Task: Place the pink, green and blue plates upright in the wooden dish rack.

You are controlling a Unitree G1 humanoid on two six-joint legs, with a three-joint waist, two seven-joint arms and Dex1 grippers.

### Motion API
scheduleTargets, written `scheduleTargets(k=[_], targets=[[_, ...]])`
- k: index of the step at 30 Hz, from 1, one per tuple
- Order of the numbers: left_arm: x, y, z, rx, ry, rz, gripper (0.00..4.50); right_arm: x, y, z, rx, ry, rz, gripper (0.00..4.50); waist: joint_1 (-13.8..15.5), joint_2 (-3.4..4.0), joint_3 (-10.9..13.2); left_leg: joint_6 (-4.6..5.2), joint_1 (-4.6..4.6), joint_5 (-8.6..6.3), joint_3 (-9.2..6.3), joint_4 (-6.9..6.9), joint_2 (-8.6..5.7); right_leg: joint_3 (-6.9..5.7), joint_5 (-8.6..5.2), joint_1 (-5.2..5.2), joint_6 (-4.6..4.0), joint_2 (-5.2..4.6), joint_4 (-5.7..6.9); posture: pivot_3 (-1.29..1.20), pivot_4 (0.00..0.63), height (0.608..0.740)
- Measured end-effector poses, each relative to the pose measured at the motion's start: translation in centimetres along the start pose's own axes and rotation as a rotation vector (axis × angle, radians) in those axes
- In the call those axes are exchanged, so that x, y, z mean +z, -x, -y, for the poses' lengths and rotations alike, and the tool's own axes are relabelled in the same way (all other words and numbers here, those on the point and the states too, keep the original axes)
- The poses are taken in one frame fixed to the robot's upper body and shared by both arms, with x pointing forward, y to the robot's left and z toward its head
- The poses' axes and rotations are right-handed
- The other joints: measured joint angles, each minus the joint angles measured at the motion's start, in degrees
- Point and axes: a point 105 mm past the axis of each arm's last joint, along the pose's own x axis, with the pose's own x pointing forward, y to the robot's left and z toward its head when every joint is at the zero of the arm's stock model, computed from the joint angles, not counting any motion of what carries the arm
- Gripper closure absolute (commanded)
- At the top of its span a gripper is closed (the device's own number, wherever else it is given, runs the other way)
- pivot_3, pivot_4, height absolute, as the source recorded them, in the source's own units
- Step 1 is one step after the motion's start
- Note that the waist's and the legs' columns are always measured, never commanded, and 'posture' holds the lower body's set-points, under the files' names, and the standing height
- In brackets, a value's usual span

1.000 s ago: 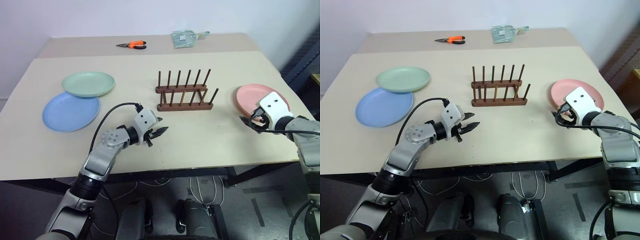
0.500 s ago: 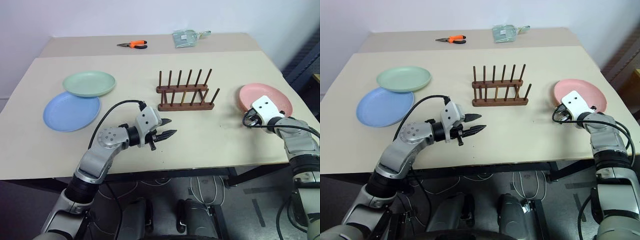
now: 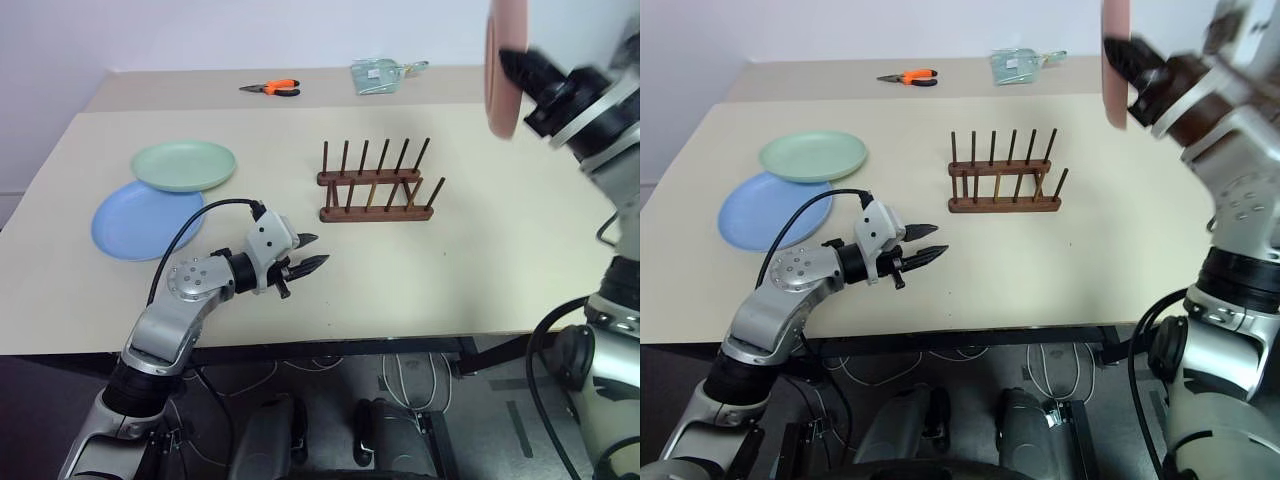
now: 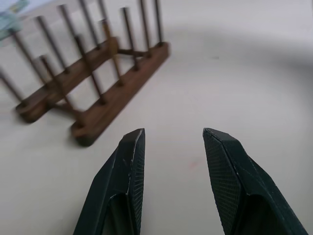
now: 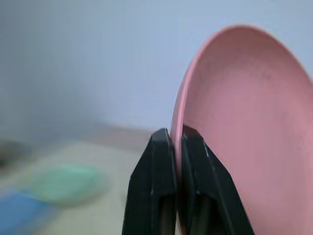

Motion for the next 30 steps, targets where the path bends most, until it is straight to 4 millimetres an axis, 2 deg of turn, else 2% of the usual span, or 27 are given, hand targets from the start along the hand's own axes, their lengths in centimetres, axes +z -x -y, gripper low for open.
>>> scheduleTargets(k=[5, 11, 21, 24, 25, 27, 29, 30], targets=[[0.0, 0.0, -0.1, -0.001, 0.0, 0.003, 2.6, -2.2, -0.4, 0.3, -0.01, -0.232, -0.064, 4.47, -0.2, 0.03, 0.0, 0.17, -0.1, -0.09, 0.11, -0.01, -0.17, 0.06, 0.02, -0.12, 0.04, -0.19, 0.02, 0.0, 0.15, 0.74], [0.1, 0.2, -0.2, -0.003, 0.006, 0.016, 2.6, -3.7, -0.9, 0.5, 0.003, -0.287, -0.124, 4.47, -0.4, 0.04, 0.0, 0.17, -0.1, -0.07, 0.19, -0.01, -0.15, 0.08, 0.02, -0.14, 0.07, -0.07, 0.06, 0.0, 0.15, 0.74], [0.1, 0.3, 0.0, -0.003, 0.012, 0.021, 2.6, -6.5, -1.0, 3.2, -0.056, -0.419, -0.192, 4.47, -0.4, 0.04, 0.0, 0.19, -0.1, -0.07, 0.23, -0.01, -0.14, 0.12, 0.03, -0.15, 0.1, -0.01, 0.07, 0.0, 0.15, 0.74], [0.2, 0.3, 0.0, -0.003, 0.011, 0.024, 2.6, -6.7, -1.1, 4.0, -0.072, -0.428, -0.198, 3.47, -0.4, 0.04, 0.0, 0.18, -0.1, -0.07, 0.23, -0.01, -0.13, 0.12, 0.03, -0.15, 0.11, 0.0, 0.06, 0.0, 0.15, 0.74], [0.2, 0.3, 0.0, -0.002, 0.012, 0.023, 2.6, -6.8, -1.1, 4.1, -0.075, -0.43, -0.201, 3.01, -0.4, 0.04, 0.0, 0.18, -0.1, -0.07, 0.24, -0.01, -0.13, 0.12, 0.03, -0.15, 0.11, 0.0, 0.07, 0.0, 0.15, 0.74], [0.2, 0.3, 0.0, -0.005, 0.039, 0.024, 2.09, -7.1, -1.2, 4.5, -0.09, -0.423, -0.205, 2.07, -0.4, 0.04, 0.0, 0.18, -0.1, -0.07, 0.24, -0.01, -0.13, 0.12, 0.03, -0.15, 0.11, 0.0, 0.06, 0.0, 0.15, 0.74], [0.2, 0.4, -0.1, 0.001, 0.093, 0.033, 1.32, -7.1, -1.4, 5.0, -0.118, -0.351, -0.206, 1.02, -0.4, 0.05, 0.0, 0.18, -0.11, -0.07, 0.24, -0.01, -0.13, 0.13, 0.02, -0.17, 0.12, 0.0, 0.06, 0.0, 0.15, 0.74], [0.3, 0.5, -0.4, 0.014, 0.122, 0.048, 0.81, -7.0, -1.6, 5.2, -0.134, -0.286, -0.203, 0.98, -0.4, 0.05, 0.0, 0.18, -0.11, -0.06, 0.24, -0.01, -0.13, 0.14, 0.02, -0.18, 0.12, 0.0, 0.06, 0.0, 0.15, 0.74]])
